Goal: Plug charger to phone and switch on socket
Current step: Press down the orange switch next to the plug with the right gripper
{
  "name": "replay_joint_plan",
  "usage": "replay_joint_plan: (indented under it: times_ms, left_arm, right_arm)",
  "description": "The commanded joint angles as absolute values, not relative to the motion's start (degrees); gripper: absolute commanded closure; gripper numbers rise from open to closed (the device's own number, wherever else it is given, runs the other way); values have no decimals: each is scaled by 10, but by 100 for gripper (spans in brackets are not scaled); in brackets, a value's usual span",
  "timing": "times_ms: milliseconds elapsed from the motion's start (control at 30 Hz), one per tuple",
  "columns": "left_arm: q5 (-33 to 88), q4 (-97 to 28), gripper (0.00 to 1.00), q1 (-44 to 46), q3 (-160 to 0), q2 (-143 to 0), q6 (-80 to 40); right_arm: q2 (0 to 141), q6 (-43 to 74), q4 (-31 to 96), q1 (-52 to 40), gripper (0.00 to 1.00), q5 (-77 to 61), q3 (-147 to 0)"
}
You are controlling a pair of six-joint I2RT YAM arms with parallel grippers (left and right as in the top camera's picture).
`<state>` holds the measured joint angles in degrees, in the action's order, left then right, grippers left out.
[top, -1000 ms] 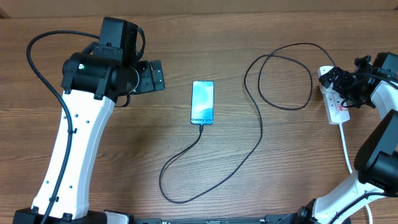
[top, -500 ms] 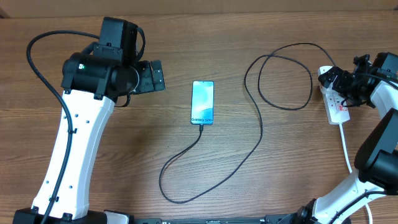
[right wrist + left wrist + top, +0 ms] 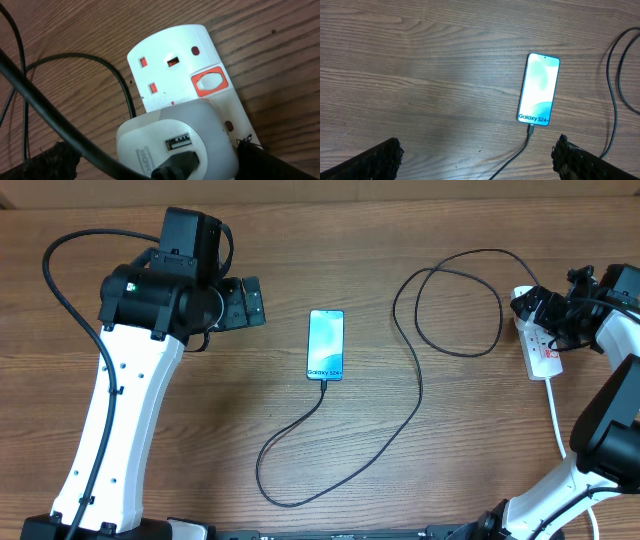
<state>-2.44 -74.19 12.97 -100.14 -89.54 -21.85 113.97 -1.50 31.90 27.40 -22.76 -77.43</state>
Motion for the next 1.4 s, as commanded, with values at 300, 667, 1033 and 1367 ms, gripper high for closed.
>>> replay_joint_plan:
  times_ms: [300,667,1033,1367]
  left_arm:
    - [-30,-743,0,128,-1011,-898,-208]
    - [-30,-743,0,128,-1011,-898,-208]
    - [-30,-743,0,128,-1011,-898,-208]
    - [-30,-743,0,128,-1011,-898,-208]
  right_arm:
    - [1149,-18,317,274,2,-245,-772]
    - [1149,-18,310,274,2,-206,-772]
    - [1153,-18,309,274,2,-204,-772]
    - [1168,-18,315,274,2,-237,-772]
